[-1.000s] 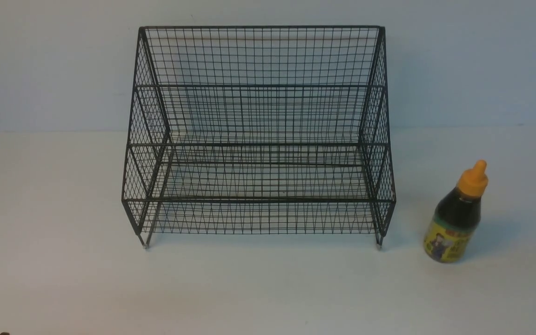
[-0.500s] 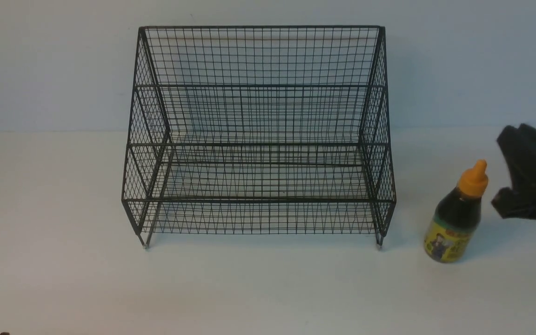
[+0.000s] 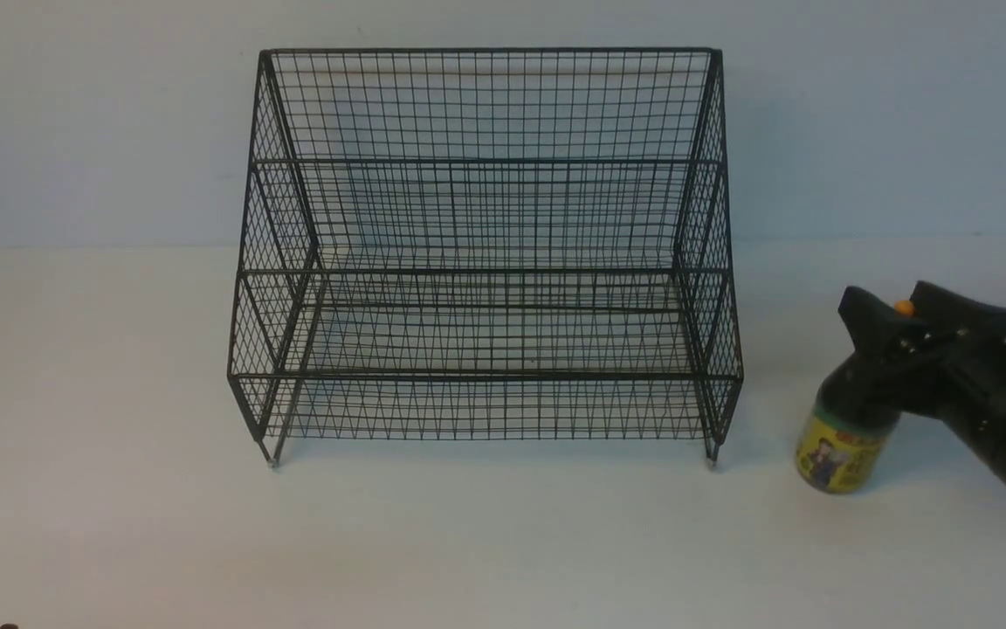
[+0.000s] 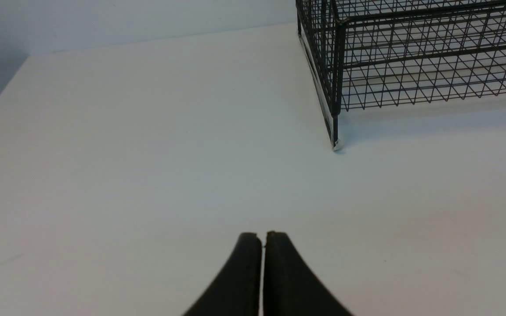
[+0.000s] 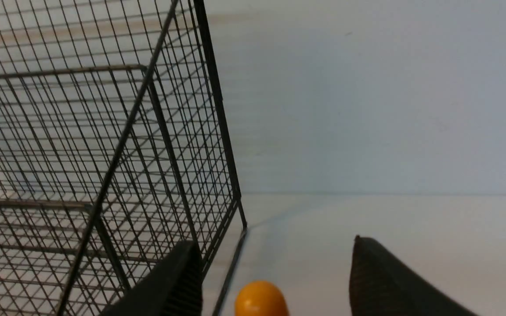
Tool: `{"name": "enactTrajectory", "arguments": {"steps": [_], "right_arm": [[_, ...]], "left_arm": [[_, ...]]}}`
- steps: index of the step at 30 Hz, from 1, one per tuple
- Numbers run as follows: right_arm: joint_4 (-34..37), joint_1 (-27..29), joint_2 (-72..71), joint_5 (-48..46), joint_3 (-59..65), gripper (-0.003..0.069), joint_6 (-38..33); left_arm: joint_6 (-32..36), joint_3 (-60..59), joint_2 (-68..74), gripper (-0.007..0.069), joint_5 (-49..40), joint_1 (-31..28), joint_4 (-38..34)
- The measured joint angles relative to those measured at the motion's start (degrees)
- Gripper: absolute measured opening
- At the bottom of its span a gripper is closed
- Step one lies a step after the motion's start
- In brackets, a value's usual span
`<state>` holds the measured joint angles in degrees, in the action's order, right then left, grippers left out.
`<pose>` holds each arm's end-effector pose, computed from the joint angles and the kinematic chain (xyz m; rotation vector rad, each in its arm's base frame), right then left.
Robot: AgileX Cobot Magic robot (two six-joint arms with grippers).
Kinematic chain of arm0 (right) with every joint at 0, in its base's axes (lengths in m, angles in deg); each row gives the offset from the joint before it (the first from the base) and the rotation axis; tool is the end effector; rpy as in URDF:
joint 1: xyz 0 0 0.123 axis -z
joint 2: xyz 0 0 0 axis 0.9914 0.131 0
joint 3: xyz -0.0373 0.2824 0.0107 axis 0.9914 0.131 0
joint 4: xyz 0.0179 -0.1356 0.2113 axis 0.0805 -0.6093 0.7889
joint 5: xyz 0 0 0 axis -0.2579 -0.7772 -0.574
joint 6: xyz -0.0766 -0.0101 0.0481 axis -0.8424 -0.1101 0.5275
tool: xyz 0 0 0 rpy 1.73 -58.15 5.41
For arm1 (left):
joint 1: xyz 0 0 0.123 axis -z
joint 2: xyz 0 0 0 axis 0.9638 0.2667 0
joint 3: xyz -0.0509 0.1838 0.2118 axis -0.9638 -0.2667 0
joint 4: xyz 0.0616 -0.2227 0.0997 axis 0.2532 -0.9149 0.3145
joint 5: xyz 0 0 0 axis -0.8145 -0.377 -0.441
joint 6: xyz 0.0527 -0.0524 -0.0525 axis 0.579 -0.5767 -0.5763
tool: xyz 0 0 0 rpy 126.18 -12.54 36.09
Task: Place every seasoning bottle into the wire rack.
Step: Use the right arm to grab the condiment bottle closest to it, then use the right arm to put the condiment bottle back on the shelf
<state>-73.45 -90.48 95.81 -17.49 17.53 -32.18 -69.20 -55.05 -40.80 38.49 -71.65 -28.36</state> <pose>0.2643 0.0424 0.1748 -0.0676 1.8085 0.2291 0.0522 -0.0031 0.1704 0.0982 1.8805 -0.0036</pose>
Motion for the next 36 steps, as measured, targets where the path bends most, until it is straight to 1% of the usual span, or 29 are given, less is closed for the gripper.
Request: {"name": "enactTrajectory", "arguments": {"steps": [1, 2, 3, 6, 9, 10, 11, 13, 15, 16, 19, 22, 25, 30, 36], "right_arm": [[0.1, 0.0, 1.1, 0.0, -0.3, 0.0316, -0.4], [0.1, 0.0, 1.2, 0.0, -0.3, 0.0304, -0.4], [0.1, 0.0, 1.5, 0.4, -0.5, 0.0262, -0.8], [-0.9, 0.0, 0.7, -0.7, -0.6, 0.0267, -0.9], [-2.8, -0.2, -3.5, -5.5, -1.2, 0.0267, -0.4], [-3.5, -0.5, -7.3, -9.2, -2.2, 0.0267, -0.3], [-3.5, -0.5, -7.8, -9.7, -2.4, 0.0267, -0.3], [-4.8, -0.9, -13.6, -16.3, -5.9, 0.0267, 0.0], [-7.8, -2.5, -17.2, -21.3, -10.1, 0.0267, 1.5], [-8.1, -2.5, -17.4, -21.7, -10.6, 0.0267, 1.5], [-13.9, -8.0, -18.7, -25.9, -17.4, 0.0267, 7.4], [-18.1, -11.8, -16.7, -26.7, -23.9, 0.0267, 10.4], [-20.1, -14.2, -12.4, -26.7, -31.0, 0.0267, 11.7], [-22.5, -15.5, -2.5, -26.6, -40.7, 0.0267, 13.4], [-23.7, -15.8, 6.2, -26.9, -46.3, 0.0267, 14.5]], "left_arm": [[0.0, 0.0, 0.0, -0.0005, 0.0, 0.0, 0.0], [0.0, 0.0, 0.0, -0.0005, 0.0, 0.0, 0.0], [0.0, 0.0, 0.0, -0.0005, 0.0, 0.0, 0.0], [0.0, 0.0, 0.0, -0.0005, 0.0, 0.0, 0.0], [0.0, 0.0, 0.0, -0.0005, 0.0, 0.0, 0.0], [0.0, 0.0, 0.0, -0.0005, 0.0, 0.0, 0.0], [0.0, 0.0, 0.0, -0.0005, 0.0, 0.0, 0.0], [0.0, 0.0, 0.0, -0.0005, 0.0, 0.0, 0.0], [0.0, 0.0, 0.0, -0.0005, 0.0, 0.0, 0.0], [0.0, 0.0, 0.0, -0.0005, 0.0, 0.0, 0.0], [0.0, 0.0, 0.0, -0.0005, 0.0, 0.0, 0.0], [0.0, 0.0, 0.0, -0.0005, 0.0, 0.0, 0.0], [0.0, 0.0, 0.0, -0.0005, 0.0, 0.0, 0.0], [0.0, 0.0, 0.0, -0.0005, 0.0, 0.0, 0.0], [0.0, 0.0, 0.0, -0.0005, 0.0, 0.0, 0.0]]}}
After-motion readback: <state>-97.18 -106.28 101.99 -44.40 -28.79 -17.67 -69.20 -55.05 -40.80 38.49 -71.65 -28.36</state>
